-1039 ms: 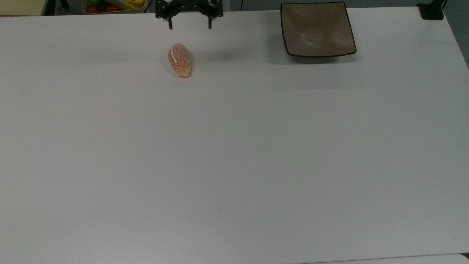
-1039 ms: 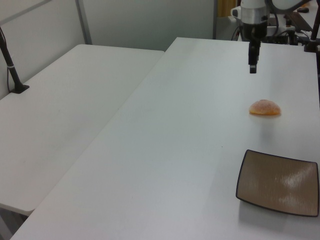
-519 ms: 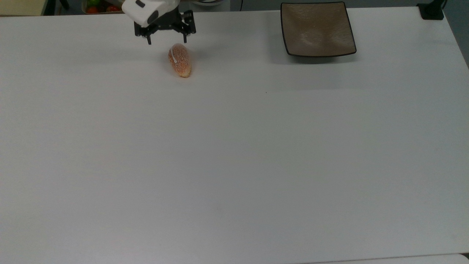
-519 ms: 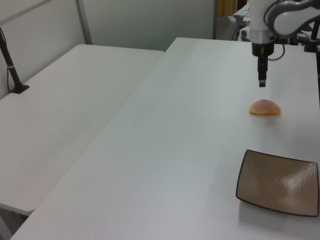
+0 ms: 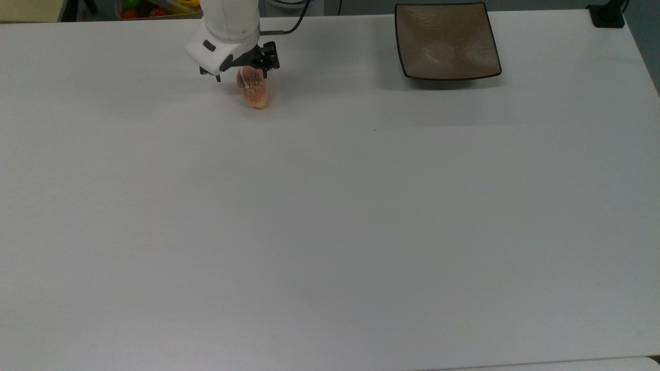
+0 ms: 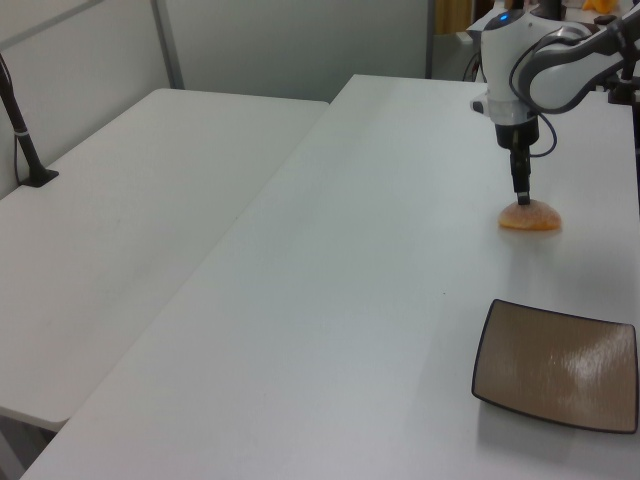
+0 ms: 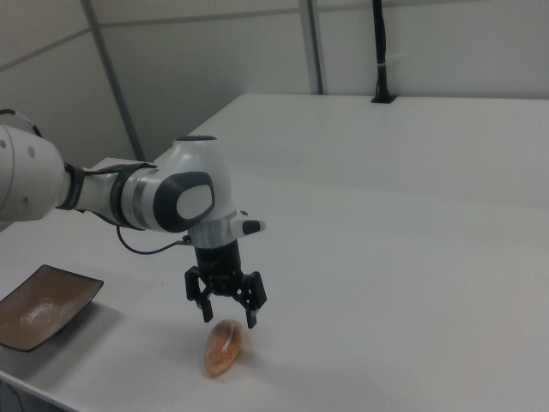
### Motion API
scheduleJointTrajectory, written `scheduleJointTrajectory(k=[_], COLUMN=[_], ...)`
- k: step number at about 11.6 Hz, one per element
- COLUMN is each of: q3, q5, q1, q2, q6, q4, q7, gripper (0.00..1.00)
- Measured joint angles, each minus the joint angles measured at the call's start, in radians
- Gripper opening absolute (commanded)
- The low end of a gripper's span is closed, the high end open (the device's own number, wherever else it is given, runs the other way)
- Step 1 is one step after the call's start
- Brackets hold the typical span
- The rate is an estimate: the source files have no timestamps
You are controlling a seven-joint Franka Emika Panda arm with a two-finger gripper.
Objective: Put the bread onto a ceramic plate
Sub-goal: 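Lower the gripper and close it on the bread roll, then lift the bread roll and carry it to the brown square plate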
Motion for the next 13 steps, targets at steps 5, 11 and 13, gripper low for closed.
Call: scheduleJointTrajectory(k=[5,11,13], q3=[0.000,0.000,0.002], q5=[0.000,0.000,0.007], q1=[0.015,0.015,0.028], q2=[0.067,0.053,0.028], q6=[0.003,0.009,0.010], q4=[-0.003,0.020,0.056], q7=[0.000,0.011,0.041], gripper=[0.29,0.29,0.30])
